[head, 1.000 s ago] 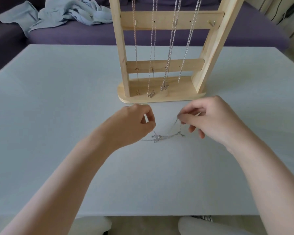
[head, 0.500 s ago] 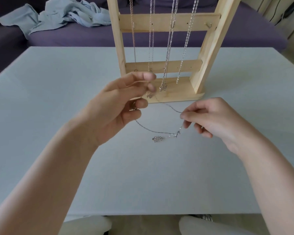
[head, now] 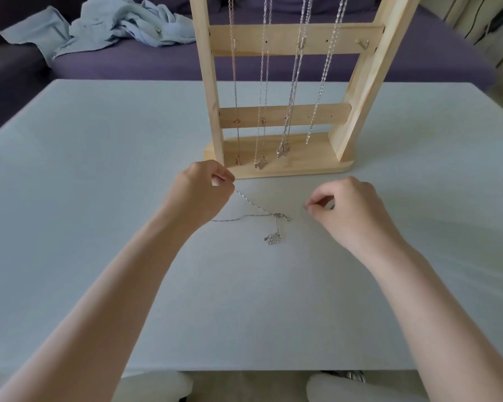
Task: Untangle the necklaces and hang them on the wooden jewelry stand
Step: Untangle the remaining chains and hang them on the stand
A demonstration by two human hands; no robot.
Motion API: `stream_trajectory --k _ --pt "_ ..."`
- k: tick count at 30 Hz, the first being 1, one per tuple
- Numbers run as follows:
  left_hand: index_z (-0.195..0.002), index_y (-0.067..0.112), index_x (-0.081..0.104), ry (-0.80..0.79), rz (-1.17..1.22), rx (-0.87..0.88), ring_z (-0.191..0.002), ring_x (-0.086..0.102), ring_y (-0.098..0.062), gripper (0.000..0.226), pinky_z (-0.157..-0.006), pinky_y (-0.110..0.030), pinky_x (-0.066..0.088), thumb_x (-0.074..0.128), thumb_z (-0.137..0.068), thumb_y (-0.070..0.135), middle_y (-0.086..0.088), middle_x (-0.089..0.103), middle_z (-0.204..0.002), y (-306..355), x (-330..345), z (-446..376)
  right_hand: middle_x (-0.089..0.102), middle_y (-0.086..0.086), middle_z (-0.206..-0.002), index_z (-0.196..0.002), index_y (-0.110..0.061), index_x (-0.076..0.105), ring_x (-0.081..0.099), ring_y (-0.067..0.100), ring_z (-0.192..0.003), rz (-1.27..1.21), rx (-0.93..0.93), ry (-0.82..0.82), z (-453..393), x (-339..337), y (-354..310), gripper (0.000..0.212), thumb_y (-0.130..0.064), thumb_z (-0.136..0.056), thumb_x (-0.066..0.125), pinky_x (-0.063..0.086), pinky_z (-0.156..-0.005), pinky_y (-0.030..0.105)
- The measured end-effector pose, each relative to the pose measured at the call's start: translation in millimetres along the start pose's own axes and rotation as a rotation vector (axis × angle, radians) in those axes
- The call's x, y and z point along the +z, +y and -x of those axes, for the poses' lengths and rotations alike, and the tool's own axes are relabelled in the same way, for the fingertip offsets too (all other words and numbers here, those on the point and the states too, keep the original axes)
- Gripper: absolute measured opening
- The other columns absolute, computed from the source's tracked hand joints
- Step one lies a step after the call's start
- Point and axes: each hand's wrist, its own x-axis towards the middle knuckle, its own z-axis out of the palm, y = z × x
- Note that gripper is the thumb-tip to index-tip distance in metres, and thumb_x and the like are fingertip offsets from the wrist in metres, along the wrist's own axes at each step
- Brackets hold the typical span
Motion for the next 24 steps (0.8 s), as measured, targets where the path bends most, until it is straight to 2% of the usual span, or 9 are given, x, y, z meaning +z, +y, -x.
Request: stream_trajectory --k 4,8,10,12,14,16,18,20,24 --pt "-0.096 0.026 0.06 -0.061 0.053 0.02 -0.076 0.062 -0.016 0.019 -0.075 -0.032 0.055 0.049 -0.09 0.011 0.008 0.058 -0.105 -0.8 0.9 1.7 0.061 -0.006 -0.09 -0.096 -0.021 0.073 0.051 0.013 -0.074 -0.064 -0.082 -0.107 -1.0 12.0 -8.6 0.015 -0.017 -0.083 0.068 0.04 -0.07 0.024" --pt "-0.108 0.024 0.059 0.01 0.199 0.018 -0.051 0.057 0.005 0.027 -0.05 -0.01 0.045 0.049 -0.089 0.008 0.008 0.053 -0.113 0.4 -4.4 2.7 0.063 -0.005 -0.092 -0.079 -0.019 0.067 0.056 0.019 -0.079 -0.004 -0.131 -0.026 0.5 24.8 -18.1 0.007 -0.014 -0.083 0.064 0.045 -0.071 0.029" --pt "-0.115 0.023 0.056 0.095 0.199 0.016 -0.06 0.061 0.0 0.031 -0.058 -0.018 0.046 0.049 -0.089 0.009 0.01 0.049 -0.117 -1.3 -9.3 3.2 0.063 -0.002 -0.089 -0.075 -0.016 0.063 0.058 0.021 -0.081 0.041 -0.138 -0.009 2.1 29.3 -20.4 0.008 -0.013 -0.082 0.061 0.046 -0.069 0.03" --pt "-0.122 0.021 0.053 0.145 0.174 -0.003 -0.078 0.064 -0.016 0.034 -0.068 -0.026 0.047 0.05 -0.089 0.012 0.01 0.046 -0.119 -2.6 -12.3 5.2 0.063 0.0 -0.08 -0.073 -0.012 0.061 0.057 0.021 -0.071 -0.047 -0.064 -0.04 0.0 27.6 -20.5 0.008 -0.016 -0.08 0.061 0.045 -0.063 0.029" --pt "-0.127 0.018 0.05 0.158 0.151 -0.024 -0.071 0.062 -0.019 0.037 -0.066 -0.025 0.046 0.049 -0.09 0.015 0.01 0.043 -0.12 -3.9 -12.7 7.4 0.06 0.002 -0.066 -0.066 -0.01 0.056 0.048 0.02 -0.053 -0.336 0.102 -0.109 -1.4 19.5 -24.6 0.017 -0.018 -0.08 0.06 0.038 -0.05 0.027" --pt "-0.129 0.016 0.047 0.144 0.157 -0.054 -0.059 0.058 -0.013 0.038 -0.064 -0.022 0.047 0.05 -0.091 0.016 0.008 0.043 -0.123 -3.2 -10.5 8.9 0.056 0.006 -0.06 -0.063 -0.01 0.05 0.041 0.018 -0.047 -0.68 0.284 -0.201 -2.2 12.0 -29.8 0.02 -0.015 -0.082 0.052 0.029 -0.041 0.024" --pt "-0.131 0.015 0.046 0.099 0.179 -0.09 -0.058 0.056 -0.013 0.04 -0.069 -0.028 0.052 0.05 -0.091 0.017 0.004 0.044 -0.129 -0.9 -6.3 9.3 0.054 0.007 -0.057 -0.063 -0.011 0.045 0.039 0.017 -0.043 -0.842 0.381 -0.275 -0.5 8.8 -32.6 0.02 -0.012 -0.083 0.046 0.026 -0.038 0.021" --pt "-0.133 0.014 0.044 0.027 0.099 -0.11 -0.06 0.057 -0.017 0.043 -0.074 -0.033 0.052 0.051 -0.091 0.02 0.001 0.043 -0.131 -0.6 0.3 11.0 0.053 0.007 -0.054 -0.063 -0.01 0.045 0.039 0.016 -0.041 -0.844 0.383 -0.316 2.4 8.0 -31.2 0.021 -0.01 -0.084 0.046 0.025 -0.036 0.021" --pt "-0.137 0.012 0.039 -0.045 -0.072 -0.119 -0.074 0.055 -0.027 0.049 -0.075 -0.031 0.044 0.051 -0.091 0.025 -0.002 0.038 -0.132 -3.7 12.1 15.4 0.056 0.002 -0.05 -0.063 -0.006 0.056 0.038 0.014 -0.042 -0.644 0.286 -0.316 7.4 -2.9 -20.7 0.023 -0.009 -0.085 0.055 0.023 -0.035 0.019"
